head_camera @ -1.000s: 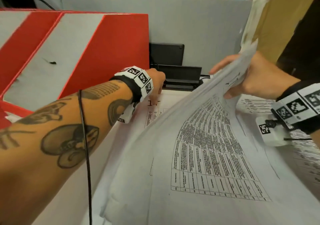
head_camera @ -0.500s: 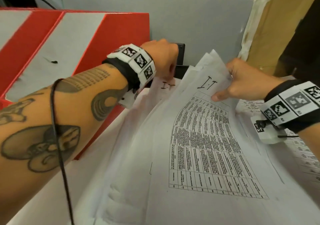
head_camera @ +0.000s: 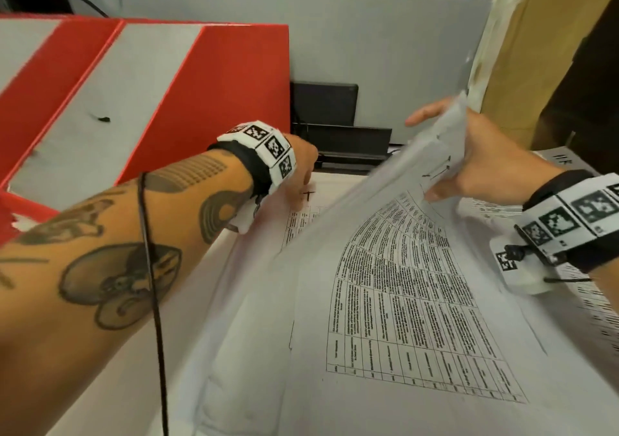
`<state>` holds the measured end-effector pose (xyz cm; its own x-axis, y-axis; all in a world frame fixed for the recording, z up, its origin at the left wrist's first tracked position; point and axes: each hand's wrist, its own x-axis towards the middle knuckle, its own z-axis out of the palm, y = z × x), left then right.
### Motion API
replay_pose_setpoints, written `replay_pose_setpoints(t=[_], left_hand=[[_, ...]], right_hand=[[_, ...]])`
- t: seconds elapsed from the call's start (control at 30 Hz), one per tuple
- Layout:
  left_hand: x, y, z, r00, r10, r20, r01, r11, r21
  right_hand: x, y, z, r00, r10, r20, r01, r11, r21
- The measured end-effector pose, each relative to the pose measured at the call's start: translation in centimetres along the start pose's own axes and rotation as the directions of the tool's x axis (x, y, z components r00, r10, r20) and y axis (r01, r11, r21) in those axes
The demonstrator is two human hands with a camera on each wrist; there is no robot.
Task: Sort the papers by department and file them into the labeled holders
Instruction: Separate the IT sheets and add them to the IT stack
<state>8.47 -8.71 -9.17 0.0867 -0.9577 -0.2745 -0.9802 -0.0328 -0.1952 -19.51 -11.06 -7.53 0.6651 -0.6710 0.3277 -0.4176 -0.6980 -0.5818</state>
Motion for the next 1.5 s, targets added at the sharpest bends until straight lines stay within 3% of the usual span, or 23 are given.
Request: replay_pose_setpoints(t=[0.33,0.5,0.57,0.63,0.7,0.77,0.83,0.87,0.9,0.93,1.0,1.03,1.07,1.13,1.2,1.3,1.5], left_hand=[[0.1,0.0,-0.8,0.97,-0.015,-0.244,0.021,1.0,0.02],[-1.6,0.4,-2.5,0.937,-0.067,-0.341,0.097,0.993,0.069],[-2.8,0.7,-3.8,0.911,-0.023,-0.412,0.037,0.999,0.028],[-3.8,0.9,-4.9,0.904,0.105,-0.414,-0.161,0.982,-0.103],[-5.2,1.5,-5.8,0.894,0.261,-0.364,-0.382,0.869,-0.315],[-6.2,2.4,-6.2,0.871,0.345,-0.35,-0.49,0.672,-0.556],[-6.0,2.5,-6.2,0.896,0.295,-0.332,-0.434,0.427,-0.793],[-5.4,2.0,-5.8,0.922,0.245,-0.299,-0.377,0.395,-0.838],[-4.5,1.4,-5.2,0.94,0.202,-0.276,-0.34,0.462,-0.819],[-3.5,0.7,-4.6,0.951,0.175,-0.254,-0.307,0.612,-0.729],[-1.5,-0.5,-2.9,0.984,0.145,-0.101,-0.173,0.91,-0.377],[-0.8,-0.7,-2.1,0.996,0.094,0.012,-0.09,0.978,-0.188],[-0.2,-0.7,-1.3,0.994,0.05,0.096,-0.042,0.996,-0.078],[0.4,-0.4,-0.2,0.991,0.025,0.133,-0.02,0.999,-0.04],[0.8,-0.2,0.4,0.996,0.031,0.086,-0.028,0.999,-0.035],[1.1,-0.5,0.6,0.997,0.01,-0.079,-0.014,0.999,-0.05],[1.1,-0.2,0.7,0.991,0.016,-0.135,-0.024,0.998,-0.062]], right_hand=[[0.0,1.1,-0.1,0.998,0.034,0.051,-0.032,0.999,-0.041],[0.0,0.9,0.1,0.998,0.029,0.052,-0.025,0.996,-0.089],[0.2,1.2,0.3,0.997,0.045,0.057,-0.039,0.993,-0.107],[0.4,1.1,0.6,0.995,0.056,0.077,-0.048,0.994,-0.099],[0.7,0.7,0.9,0.997,0.041,0.07,-0.033,0.993,-0.111],[0.8,0.5,0.8,1.0,0.013,0.019,-0.011,0.995,-0.103],[0.5,0.3,0.8,1.0,-0.019,-0.015,0.019,0.999,-0.029],[0.3,0.3,0.6,0.999,-0.039,-0.014,0.039,0.999,-0.005],[0.0,0.3,0.5,0.999,-0.053,0.002,0.053,0.999,0.007],[-0.1,0.6,0.3,0.998,-0.053,0.025,0.053,0.999,0.005],[-0.5,0.6,-0.1,0.996,-0.039,0.081,0.04,0.999,-0.007],[-0.6,0.6,-0.3,0.995,-0.041,0.095,0.041,0.999,-0.001],[-0.6,0.9,-0.5,0.992,-0.066,0.105,0.066,0.998,0.002],[-0.6,1.3,-0.6,0.989,-0.109,0.104,0.114,0.993,-0.041],[-0.4,1.8,-0.5,0.988,-0.125,0.092,0.126,0.992,-0.016],[-0.4,1.9,-0.6,0.99,-0.115,0.082,0.115,0.993,0.007],[-0.6,1.3,-0.3,0.992,-0.091,0.088,0.093,0.996,-0.014]])
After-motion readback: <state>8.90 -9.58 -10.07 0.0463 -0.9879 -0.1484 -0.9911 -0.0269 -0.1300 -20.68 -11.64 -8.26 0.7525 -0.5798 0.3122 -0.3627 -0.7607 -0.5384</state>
